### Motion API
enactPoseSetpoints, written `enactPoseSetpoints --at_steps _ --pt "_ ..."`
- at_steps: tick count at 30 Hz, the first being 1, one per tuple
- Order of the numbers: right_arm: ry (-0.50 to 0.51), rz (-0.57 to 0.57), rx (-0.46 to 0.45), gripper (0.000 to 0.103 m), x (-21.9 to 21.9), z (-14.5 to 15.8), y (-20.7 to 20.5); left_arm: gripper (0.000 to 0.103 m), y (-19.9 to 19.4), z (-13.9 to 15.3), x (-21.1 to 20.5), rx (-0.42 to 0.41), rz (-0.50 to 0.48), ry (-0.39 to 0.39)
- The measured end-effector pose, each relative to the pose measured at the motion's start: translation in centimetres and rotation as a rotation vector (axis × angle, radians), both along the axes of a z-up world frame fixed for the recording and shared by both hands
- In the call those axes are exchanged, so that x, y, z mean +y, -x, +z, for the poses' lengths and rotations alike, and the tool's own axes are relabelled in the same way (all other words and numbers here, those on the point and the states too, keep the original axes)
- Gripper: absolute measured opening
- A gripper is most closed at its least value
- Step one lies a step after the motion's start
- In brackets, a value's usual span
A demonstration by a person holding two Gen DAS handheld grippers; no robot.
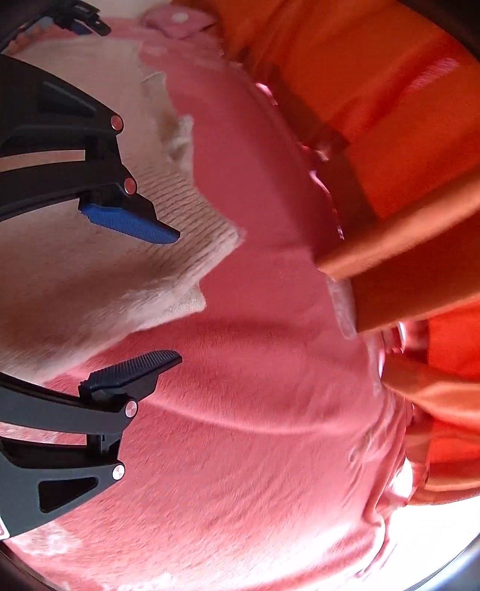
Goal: Fold small clothes
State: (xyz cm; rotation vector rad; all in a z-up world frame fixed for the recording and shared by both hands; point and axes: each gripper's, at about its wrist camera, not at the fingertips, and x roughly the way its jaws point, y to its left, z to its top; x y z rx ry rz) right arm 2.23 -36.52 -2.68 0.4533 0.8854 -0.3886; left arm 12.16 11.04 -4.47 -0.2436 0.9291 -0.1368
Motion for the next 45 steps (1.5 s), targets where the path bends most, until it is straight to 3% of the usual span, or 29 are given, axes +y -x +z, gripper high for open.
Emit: enactPoseSetpoints --at_steps 1,2,3,4,6,8,9,11,12,14,16,18,19,20,21,24,26,28,31,33,35,38,42,43,45 --pt "0.010 0.018 0.010 0.051 0.2 -0.3 -0.6 0.061 -0.1 -0.3 -0.4 0.010 -0.014 -0.005" --pt "0.011 0.033 0.017 0.035 0.6 -0.3 -0.5 0.050 -0.3 -0.5 -0.6 0.009 -0.028 -0.012" --pt "0.007 0.054 0.029 0.009 0.9 -0.5 -0.7 0.017 -0.3 -0.5 -0.7 0.004 -0.041 -0.007" --pt "0.012 0.060 -0.007 0.008 1.1 0.1 -0.5 0.010 -0.3 -0.4 -0.7 0.002 -0.058 0.010" --pt "0.026 0.076 -0.127 0.007 1.8 2.7 0.9 0.010 0.4 1.0 -0.3 -0.041 -0.055 0.044" --pt "0.034 0.062 -0.242 0.007 1.9 4.9 2.6 0.010 0.9 2.2 -0.4 -0.088 -0.062 0.028" --pt "0.049 0.044 -0.221 0.007 1.5 4.6 2.5 0.010 0.8 2.1 -0.4 -0.088 -0.060 0.010" --pt "0.057 0.002 0.030 0.007 0.1 0.2 0.4 0.010 -0.2 0.2 -0.2 -0.019 -0.040 -0.024" --pt "0.033 -0.007 0.083 0.007 -0.3 -1.0 0.1 0.010 -0.6 -0.8 0.1 0.021 -0.026 -0.013" --pt "0.014 -0.009 0.047 0.007 -0.5 -0.4 0.4 0.010 -0.6 -1.0 0.4 0.022 -0.010 0.007" --pt "0.015 0.002 -0.060 0.007 -0.1 1.9 1.4 0.010 -0.2 -0.3 0.1 -0.010 -0.022 -0.016" --pt "0.027 0.000 0.009 0.008 -0.2 0.9 0.6 0.011 -0.7 -1.2 0.0 0.012 -0.027 -0.039" --pt "-0.002 0.025 0.100 0.009 -0.2 -1.0 -0.3 0.012 -0.8 -1.6 -0.1 0.020 -0.029 -0.040" --pt "0.017 0.024 0.095 0.009 -0.1 -0.9 -0.3 0.012 -0.7 -1.5 0.0 0.012 -0.026 -0.040" --pt "0.059 0.026 0.065 0.011 0.4 0.6 0.0 0.013 -0.4 -0.9 0.0 0.003 -0.026 -0.029" --pt "0.134 0.051 -0.147 0.019 3.0 5.4 2.2 0.016 2.2 2.8 -0.4 -0.095 -0.041 0.029" --pt "0.099 0.200 -0.265 0.019 6.5 7.6 3.3 0.022 4.5 4.9 -1.4 -0.178 -0.086 0.023" --pt "0.004 0.375 -0.270 0.019 10.6 7.2 2.9 0.027 6.1 5.6 -3.1 -0.210 -0.165 0.051" --pt "-0.018 0.624 -0.147 0.019 18.2 4.1 1.7 0.027 7.3 4.1 -6.6 -0.163 -0.296 0.061" --pt "-0.012 0.742 -0.066 0.019 21.7 1.6 1.3 0.027 7.6 1.8 -9.0 -0.106 -0.355 -0.030" --pt "0.024 0.782 -0.005 0.014 23.0 0.1 1.4 0.027 7.2 -0.2 -9.4 -0.057 -0.353 -0.086" --pt "0.001 0.729 0.018 0.006 20.5 -0.4 1.3 0.028 6.7 -0.7 -6.8 -0.055 -0.311 -0.071" --pt "-0.119 0.486 0.073 0.000 12.2 -0.4 2.1 0.027 7.5 -0.9 -2.7 -0.040 -0.269 -0.065" --pt "-0.108 0.383 0.086 0.000 9.3 -0.4 3.0 0.027 7.9 -0.9 -1.6 -0.044 -0.259 -0.067" --pt "-0.082 0.290 0.090 0.000 6.7 -0.1 4.0 0.027 8.9 -0.9 -0.3 -0.047 -0.243 -0.063"
